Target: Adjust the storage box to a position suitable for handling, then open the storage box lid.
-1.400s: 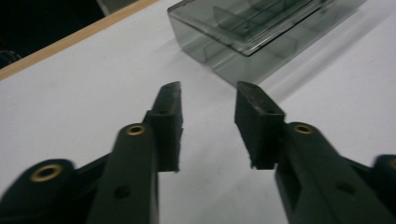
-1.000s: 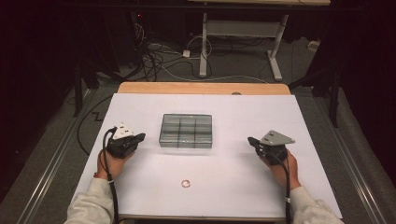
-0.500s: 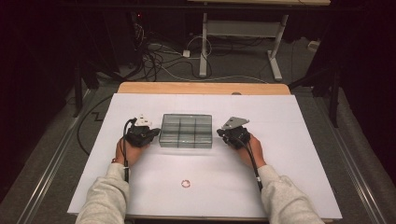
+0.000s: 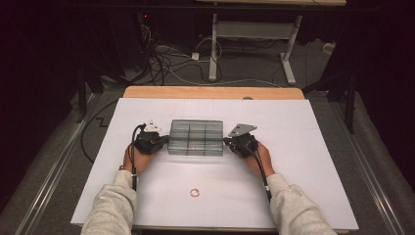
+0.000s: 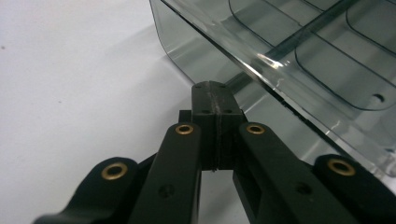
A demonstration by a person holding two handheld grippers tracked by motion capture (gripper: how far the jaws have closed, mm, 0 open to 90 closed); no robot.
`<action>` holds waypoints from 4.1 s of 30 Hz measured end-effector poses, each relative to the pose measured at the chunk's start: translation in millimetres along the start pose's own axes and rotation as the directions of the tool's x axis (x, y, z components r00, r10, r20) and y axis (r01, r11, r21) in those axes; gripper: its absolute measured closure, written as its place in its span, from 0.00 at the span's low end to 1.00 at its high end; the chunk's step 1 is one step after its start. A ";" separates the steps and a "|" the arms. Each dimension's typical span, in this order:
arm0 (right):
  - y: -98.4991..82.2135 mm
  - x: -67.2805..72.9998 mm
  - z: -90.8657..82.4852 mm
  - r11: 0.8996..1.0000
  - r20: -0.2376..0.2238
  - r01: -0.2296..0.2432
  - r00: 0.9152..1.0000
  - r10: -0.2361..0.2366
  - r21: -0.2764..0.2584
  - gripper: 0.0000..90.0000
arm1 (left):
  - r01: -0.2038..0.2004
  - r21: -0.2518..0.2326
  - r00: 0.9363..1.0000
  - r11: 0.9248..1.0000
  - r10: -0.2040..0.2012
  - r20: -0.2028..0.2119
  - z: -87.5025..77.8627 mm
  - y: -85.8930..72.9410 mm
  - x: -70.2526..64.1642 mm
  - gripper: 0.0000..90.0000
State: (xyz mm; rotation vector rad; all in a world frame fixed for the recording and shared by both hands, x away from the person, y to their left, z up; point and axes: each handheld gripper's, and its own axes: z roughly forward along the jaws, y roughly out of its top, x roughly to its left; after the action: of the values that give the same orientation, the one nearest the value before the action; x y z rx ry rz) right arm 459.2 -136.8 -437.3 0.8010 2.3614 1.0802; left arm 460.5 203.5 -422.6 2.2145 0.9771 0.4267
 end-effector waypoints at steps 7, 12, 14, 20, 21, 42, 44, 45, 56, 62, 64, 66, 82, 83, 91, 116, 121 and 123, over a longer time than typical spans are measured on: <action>-8.0 3.8 -10.8 1.000 0.022 0.003 1.000 -0.003 0.007 1.00 | -0.017 0.009 1.000 1.000 0.017 0.006 0.3 0.9 -13.5 0.97; -17.1 2.1 -22.1 1.000 0.042 -0.002 0.999 0.001 0.014 1.00 | -0.055 0.014 0.998 0.998 0.054 0.022 0.9 2.1 -29.8 0.97; -19.3 1.0 -24.3 1.000 0.039 -0.005 0.999 0.004 0.013 1.00 | -0.061 0.014 0.998 0.998 0.061 0.019 1.4 2.5 -32.8 0.97; -32.5 -1.9 -40.2 1.000 0.040 -0.018 0.999 0.017 0.020 1.00 | -0.100 0.030 0.995 0.994 0.100 0.029 5.6 5.3 -48.4 0.97; -33.9 -2.5 -41.9 1.000 0.038 -0.024 0.999 0.023 0.019 1.00 | -0.111 0.035 0.994 0.993 0.110 0.025 6.4 5.6 -51.3 0.97; -47.5 -0.5 -56.8 0.999 0.021 -0.007 1.000 0.007 0.034 1.00 | -0.210 0.065 0.977 0.975 0.209 0.036 3.6 3.4 -72.6 0.97; -47.4 -0.7 -56.7 0.999 0.021 -0.001 1.000 0.000 0.036 1.00 | -0.212 0.063 0.977 0.975 0.210 0.047 3.2 3.1 -71.4 0.97; -47.4 -0.7 -56.7 0.999 0.021 -0.001 1.000 0.000 0.036 1.00 | -0.212 0.063 0.977 0.975 0.210 0.047 3.2 3.1 -71.4 0.97; -49.0 -14.0 -66.3 1.000 0.068 -0.007 0.998 0.007 0.005 0.91 | -0.249 0.000 0.968 0.968 0.249 -0.019 -18.3 5.7 -62.9 0.92; -46.5 -19.1 -89.3 0.993 0.089 -0.016 0.996 0.026 -0.113 0.83 | -0.318 -0.050 0.947 0.947 0.314 -0.076 -35.2 9.0 -71.5 0.82; -46.3 -19.0 -93.5 0.991 0.096 -0.015 0.995 0.028 -0.135 0.82 | -0.328 -0.057 0.942 0.943 0.322 -0.095 -37.1 10.2 -72.3 0.68; -45.9 -18.5 -105.7 0.983 0.116 -0.010 0.993 0.032 -0.184 0.73 | -0.330 -0.076 0.940 0.941 0.320 -0.121 -40.3 10.8 -73.4 0.59; -60.1 -5.8 -152.8 0.942 0.185 0.047 0.983 0.016 -0.332 0.46 | -0.349 -0.222 0.930 0.910 0.309 -0.197 -73.7 -4.3 -83.0 0.30; -62.0 -5.0 -155.1 0.940 0.197 0.047 0.980 0.022 -0.337 0.44 | -0.353 -0.223 0.929 0.909 0.311 -0.201 -74.8 -6.6 -83.2 0.30; -82.8 3.2 -170.0 0.932 0.245 0.035 0.968 0.059 -0.361 0.33 | -0.378 -0.241 0.917 0.894 0.326 -0.230 -83.7 -31.9 -87.8 0.26; -111.8 34.8 -152.9 0.962 0.152 0.086 0.987 -0.047 -0.258 0.46 | -0.291 -0.110 0.952 0.950 0.277 -0.130 -89.4 -82.5 -89.9 0.26; -104.9 38.7 -139.8 0.975 0.084 0.120 0.991 -0.106 -0.185 0.78 | -0.258 -0.135 0.964 0.957 0.247 -0.099 -88.6 -78.1 -86.1 0.26; -102.8 39.9 -137.1 0.977 0.066 0.130 0.991 -0.120 -0.171 0.82 | -0.240 -0.142 0.970 0.960 0.231 -0.081 -86.9 -74.3 -84.6 0.26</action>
State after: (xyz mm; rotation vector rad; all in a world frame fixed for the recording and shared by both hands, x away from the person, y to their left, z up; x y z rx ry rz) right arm 316.2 -239.4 -439.4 0.6029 2.2024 1.1776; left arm 319.1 216.0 -413.5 2.1969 0.6891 0.6612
